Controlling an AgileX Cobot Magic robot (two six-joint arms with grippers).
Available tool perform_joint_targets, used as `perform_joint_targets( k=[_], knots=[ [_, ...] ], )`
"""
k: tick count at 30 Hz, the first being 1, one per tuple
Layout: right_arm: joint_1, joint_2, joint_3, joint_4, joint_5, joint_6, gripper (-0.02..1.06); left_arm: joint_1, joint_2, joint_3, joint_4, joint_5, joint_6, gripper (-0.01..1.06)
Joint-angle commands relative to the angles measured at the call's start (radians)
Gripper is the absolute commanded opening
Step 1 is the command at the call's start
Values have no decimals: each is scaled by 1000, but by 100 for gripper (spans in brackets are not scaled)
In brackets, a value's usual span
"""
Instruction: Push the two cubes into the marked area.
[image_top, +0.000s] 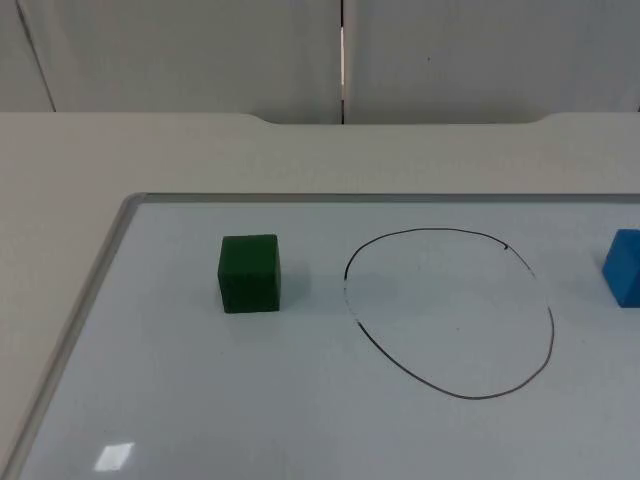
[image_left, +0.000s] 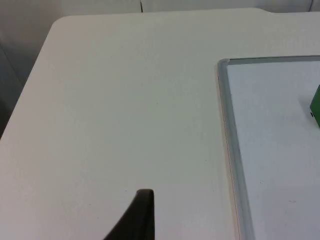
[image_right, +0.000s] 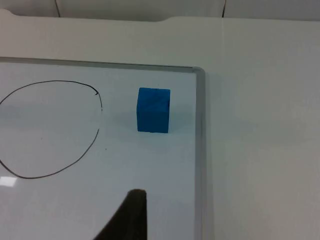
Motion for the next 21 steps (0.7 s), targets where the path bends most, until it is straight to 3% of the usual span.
perform_joint_targets(
  k=[1,21],
  knots=[
    [0,-4,3,0,-4,-3,105,4,12,3,-1,-2,12,105],
    [2,-4,3,0,-4,-3,105,4,158,3,-42,-4,32,105]
  ],
)
